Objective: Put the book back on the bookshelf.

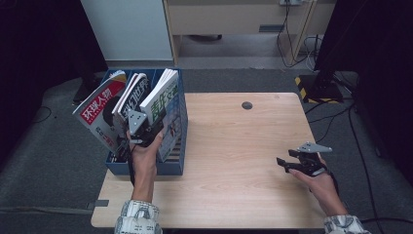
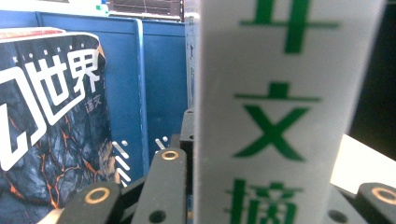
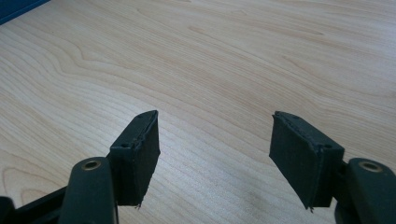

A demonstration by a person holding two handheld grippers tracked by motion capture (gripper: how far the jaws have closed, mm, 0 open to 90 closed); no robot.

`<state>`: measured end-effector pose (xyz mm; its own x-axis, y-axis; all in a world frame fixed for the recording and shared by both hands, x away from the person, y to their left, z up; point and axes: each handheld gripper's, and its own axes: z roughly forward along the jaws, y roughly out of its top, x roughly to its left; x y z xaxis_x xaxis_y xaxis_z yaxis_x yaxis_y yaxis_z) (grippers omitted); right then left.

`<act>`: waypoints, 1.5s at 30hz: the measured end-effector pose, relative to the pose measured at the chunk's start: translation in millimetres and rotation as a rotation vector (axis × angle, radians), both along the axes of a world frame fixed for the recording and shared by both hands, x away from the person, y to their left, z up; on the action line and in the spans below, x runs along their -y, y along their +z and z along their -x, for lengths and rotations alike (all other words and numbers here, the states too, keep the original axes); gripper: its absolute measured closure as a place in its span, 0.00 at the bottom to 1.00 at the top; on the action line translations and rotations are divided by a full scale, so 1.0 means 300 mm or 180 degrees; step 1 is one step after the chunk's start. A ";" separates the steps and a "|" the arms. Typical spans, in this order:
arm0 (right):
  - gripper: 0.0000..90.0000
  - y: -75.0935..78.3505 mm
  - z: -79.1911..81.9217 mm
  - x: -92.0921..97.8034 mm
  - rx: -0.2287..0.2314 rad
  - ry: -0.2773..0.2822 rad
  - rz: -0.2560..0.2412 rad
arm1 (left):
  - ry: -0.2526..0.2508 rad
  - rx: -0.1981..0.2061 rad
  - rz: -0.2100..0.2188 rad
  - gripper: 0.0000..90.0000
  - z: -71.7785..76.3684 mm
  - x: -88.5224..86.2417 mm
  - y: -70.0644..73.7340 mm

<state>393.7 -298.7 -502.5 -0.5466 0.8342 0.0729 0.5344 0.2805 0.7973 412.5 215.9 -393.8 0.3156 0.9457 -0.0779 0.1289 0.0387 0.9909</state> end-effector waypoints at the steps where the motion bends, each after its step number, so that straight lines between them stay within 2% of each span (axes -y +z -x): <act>1: 0.37 -0.001 -0.001 0.001 0.0005 0.0003 0.0002 | 0.0003 -0.0003 0.0001 0.82 -0.001 0.000 -0.002; 45: 0.36 -0.001 0.001 0.000 0.0001 0.0006 0.0006 | -0.0002 -0.0088 -0.0026 0.82 -0.022 0.005 -0.051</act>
